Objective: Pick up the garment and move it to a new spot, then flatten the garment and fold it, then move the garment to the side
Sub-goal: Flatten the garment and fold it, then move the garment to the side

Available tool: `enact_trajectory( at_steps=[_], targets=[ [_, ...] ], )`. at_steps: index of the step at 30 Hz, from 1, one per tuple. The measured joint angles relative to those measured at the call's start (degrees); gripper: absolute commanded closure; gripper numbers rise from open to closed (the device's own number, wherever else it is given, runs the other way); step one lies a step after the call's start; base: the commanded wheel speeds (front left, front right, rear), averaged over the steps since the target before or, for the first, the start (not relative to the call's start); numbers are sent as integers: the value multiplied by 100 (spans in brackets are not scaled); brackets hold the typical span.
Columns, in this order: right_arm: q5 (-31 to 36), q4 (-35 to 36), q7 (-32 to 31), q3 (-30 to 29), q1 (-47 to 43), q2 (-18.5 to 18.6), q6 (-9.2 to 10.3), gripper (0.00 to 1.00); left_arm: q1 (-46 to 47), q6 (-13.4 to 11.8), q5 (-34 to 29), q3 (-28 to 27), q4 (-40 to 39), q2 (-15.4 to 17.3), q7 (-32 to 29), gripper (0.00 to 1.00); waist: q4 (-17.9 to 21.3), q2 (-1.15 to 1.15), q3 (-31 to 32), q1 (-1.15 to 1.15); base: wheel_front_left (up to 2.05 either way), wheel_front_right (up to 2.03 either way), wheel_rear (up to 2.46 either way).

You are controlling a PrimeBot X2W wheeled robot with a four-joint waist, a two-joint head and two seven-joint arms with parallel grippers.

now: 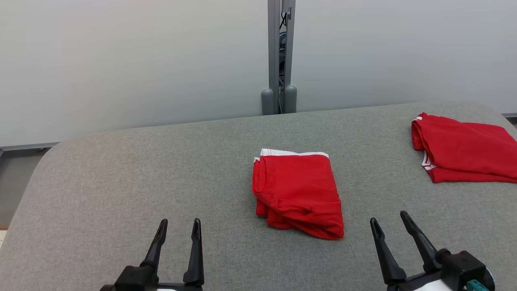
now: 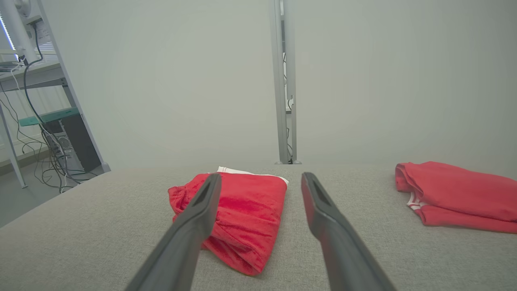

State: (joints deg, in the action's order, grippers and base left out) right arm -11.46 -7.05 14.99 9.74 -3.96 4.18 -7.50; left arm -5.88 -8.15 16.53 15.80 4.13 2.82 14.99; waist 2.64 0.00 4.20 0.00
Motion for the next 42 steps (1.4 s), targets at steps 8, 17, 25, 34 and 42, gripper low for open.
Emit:
enact_trajectory(
  at_steps=[8,17,25,34,42],
  targets=[
    [11,33,0,-65,-5,-41,0,0,-44,-1,-23,19,-7,1,0,0,-28,0,15,0,0,0,0],
    [-53,4,0,-66,-3,-75,0,0,-35,-1,-47,29,-2,0,0,0,-83,0,-30,0,0,0,0],
    [-1012,-1077,0,31,506,-114,1,0,48,27,-81,92,9,0,0,0,-139,0,-179,0,0,0,0],
    [-3009,-2343,-243,606,1841,179,1,0,213,59,-204,266,-42,0,0,0,-423,0,-429,0,0,0,0],
    [-4301,-2775,-730,818,2725,706,1,0,586,85,-297,407,-244,0,0,0,-682,0,-1008,0,0,0,0]
  ],
)
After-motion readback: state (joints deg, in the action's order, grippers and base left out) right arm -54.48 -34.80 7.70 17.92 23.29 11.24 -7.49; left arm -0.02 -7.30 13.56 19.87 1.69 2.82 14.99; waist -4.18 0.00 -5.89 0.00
